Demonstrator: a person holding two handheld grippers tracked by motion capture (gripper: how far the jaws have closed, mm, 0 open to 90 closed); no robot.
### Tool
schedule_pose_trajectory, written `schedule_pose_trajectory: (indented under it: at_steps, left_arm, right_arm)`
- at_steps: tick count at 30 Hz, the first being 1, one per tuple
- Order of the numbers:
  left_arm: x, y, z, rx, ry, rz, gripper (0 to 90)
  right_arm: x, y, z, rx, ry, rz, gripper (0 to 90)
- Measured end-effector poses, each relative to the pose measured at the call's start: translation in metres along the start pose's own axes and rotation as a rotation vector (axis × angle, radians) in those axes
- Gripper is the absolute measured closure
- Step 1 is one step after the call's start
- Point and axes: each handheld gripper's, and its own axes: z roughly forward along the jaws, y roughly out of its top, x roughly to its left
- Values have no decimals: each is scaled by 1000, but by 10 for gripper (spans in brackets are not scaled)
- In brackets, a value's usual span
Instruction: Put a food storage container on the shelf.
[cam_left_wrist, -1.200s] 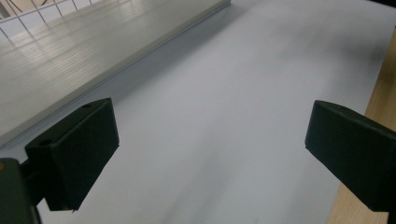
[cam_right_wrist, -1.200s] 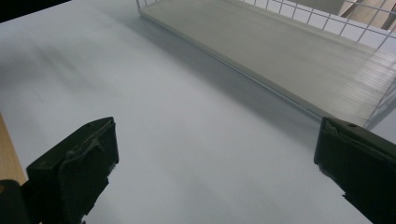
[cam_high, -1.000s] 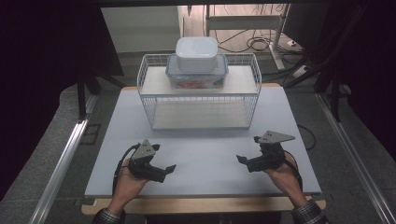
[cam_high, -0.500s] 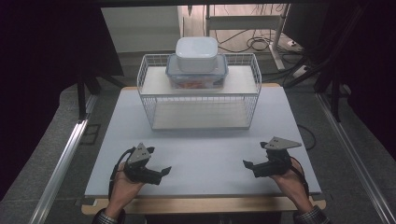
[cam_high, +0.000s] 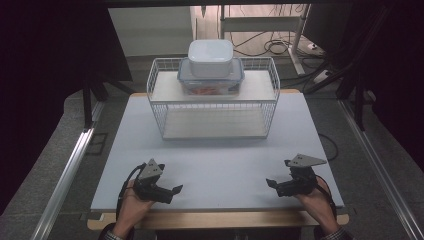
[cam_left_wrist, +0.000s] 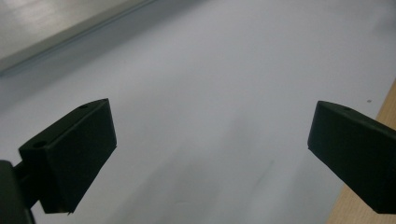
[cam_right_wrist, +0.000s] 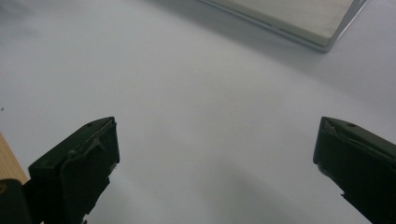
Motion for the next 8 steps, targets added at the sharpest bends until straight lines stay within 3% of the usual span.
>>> schedule_pose_trajectory:
  at_steps: [4, 8]
  left_arm:
    - [1, -2, 5, 38, -4, -2, 4]
    - [2, -2, 5, 34, -4, -8, 3]
  right_arm:
    - [-2, -4, 5, 38, 7, 12, 5]
    - [-2, -5, 7, 45, 4, 12, 5]
